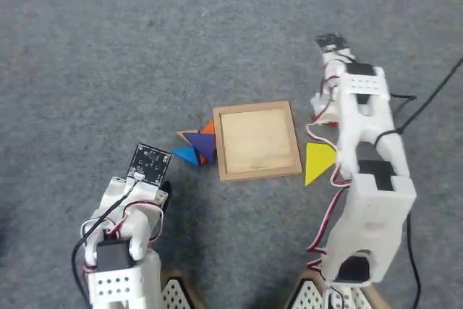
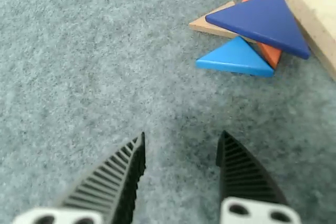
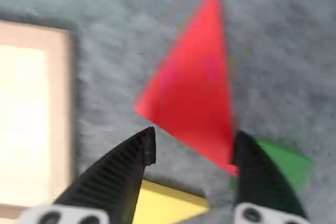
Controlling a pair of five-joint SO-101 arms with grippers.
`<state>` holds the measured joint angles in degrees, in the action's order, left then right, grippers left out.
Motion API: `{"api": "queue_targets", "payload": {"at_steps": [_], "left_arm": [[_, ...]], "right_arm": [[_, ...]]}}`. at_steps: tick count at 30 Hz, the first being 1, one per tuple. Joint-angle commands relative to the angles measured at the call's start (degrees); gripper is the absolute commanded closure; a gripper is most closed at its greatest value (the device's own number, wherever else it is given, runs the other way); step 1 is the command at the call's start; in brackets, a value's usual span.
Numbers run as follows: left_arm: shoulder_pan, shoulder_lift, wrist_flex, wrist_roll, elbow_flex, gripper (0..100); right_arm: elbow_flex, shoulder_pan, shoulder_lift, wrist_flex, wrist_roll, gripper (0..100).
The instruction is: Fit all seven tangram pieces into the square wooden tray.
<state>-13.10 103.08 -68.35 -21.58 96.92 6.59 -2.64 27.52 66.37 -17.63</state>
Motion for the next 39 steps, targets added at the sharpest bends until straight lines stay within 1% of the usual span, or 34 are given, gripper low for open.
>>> {"api": "queue_targets", "payload": {"at_steps": [1,3,6,9,12,17,24,29,32,34,39], "left_arm": [[-0.3,1.0,-0.3,-0.7,-0.5,79],[-0.3,1.0,-0.3,-0.7,-0.5,79],[-0.2,1.0,-0.3,-0.7,-0.5,79],[-0.2,1.0,-0.3,-0.7,-0.5,79],[-0.1,1.0,-0.4,-0.7,-0.5,79],[-0.1,1.0,-0.4,-0.7,-0.5,79],[-0.1,1.0,-0.4,-0.7,-0.5,79],[-0.1,1.0,-0.4,-0.7,-0.5,79],[-0.2,1.0,-0.4,-0.7,-0.5,79],[-0.2,1.0,-0.4,-0.7,-0.5,79],[-0.2,1.0,-0.4,-0.7,-0.5,79]], "right_arm": [[3.7,-3.2,0.0,-0.7,-3.3,62.8],[4.2,-3.8,1.3,-0.4,-4.9,61.9],[4.7,-3.3,3.4,-0.4,-5.0,64.2],[5.2,-1.8,5.2,-0.5,-2.5,64.6],[7.1,-0.4,7.0,-0.9,-2.1,64.6],[11.6,-0.8,10.1,-0.2,-1.7,64.7],[12.0,-1.7,10.6,-0.8,5.0,64.8],[12.0,-1.8,11.0,-0.5,7.1,64.8],[11.8,-1.7,11.0,-0.3,7.0,65.0],[11.7,-1.7,11.0,-0.3,7.0,68.6],[11.7,-1.5,11.0,-0.3,7.0,85.0]]}}
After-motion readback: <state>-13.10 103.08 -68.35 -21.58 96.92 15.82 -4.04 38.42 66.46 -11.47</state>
